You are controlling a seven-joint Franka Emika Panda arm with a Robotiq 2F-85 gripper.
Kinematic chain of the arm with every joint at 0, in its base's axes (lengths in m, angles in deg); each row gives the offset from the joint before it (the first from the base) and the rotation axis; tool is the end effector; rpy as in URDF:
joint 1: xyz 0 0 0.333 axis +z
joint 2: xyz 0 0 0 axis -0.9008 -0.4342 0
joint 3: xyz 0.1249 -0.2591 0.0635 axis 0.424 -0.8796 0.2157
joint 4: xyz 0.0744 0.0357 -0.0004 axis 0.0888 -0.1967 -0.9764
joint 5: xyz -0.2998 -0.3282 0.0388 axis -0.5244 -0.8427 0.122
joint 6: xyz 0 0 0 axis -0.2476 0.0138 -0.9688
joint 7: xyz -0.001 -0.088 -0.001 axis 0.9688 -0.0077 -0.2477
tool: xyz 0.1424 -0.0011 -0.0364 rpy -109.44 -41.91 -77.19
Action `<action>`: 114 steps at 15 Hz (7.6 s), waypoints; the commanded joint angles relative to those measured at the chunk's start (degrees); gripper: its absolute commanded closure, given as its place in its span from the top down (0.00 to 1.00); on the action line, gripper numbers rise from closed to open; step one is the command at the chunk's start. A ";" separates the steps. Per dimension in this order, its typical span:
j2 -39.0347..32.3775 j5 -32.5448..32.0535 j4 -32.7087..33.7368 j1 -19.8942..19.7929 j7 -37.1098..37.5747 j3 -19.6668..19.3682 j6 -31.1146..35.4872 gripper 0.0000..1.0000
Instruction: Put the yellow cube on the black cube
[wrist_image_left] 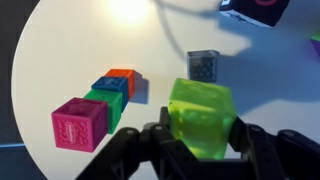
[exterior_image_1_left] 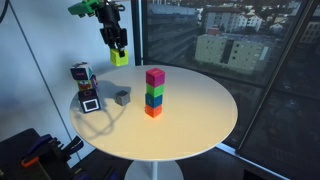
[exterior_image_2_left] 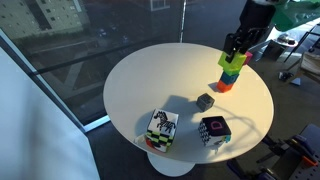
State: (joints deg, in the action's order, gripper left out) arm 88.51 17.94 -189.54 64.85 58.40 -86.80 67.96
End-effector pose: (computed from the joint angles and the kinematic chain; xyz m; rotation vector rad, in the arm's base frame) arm 0.5398 0.0265 0.3384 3.0620 -0.2126 0.1303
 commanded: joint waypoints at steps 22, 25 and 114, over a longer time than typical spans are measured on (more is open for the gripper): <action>-5.38 -3.77 -4.51 0.67 3.40 2.06 10.20 0.28; -6.58 -6.35 -5.20 1.11 5.27 2.46 12.61 0.28; -6.76 -2.24 0.21 3.27 2.01 -0.89 -6.55 1.00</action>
State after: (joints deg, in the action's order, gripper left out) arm 79.14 14.39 -189.85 69.41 62.12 -87.68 64.30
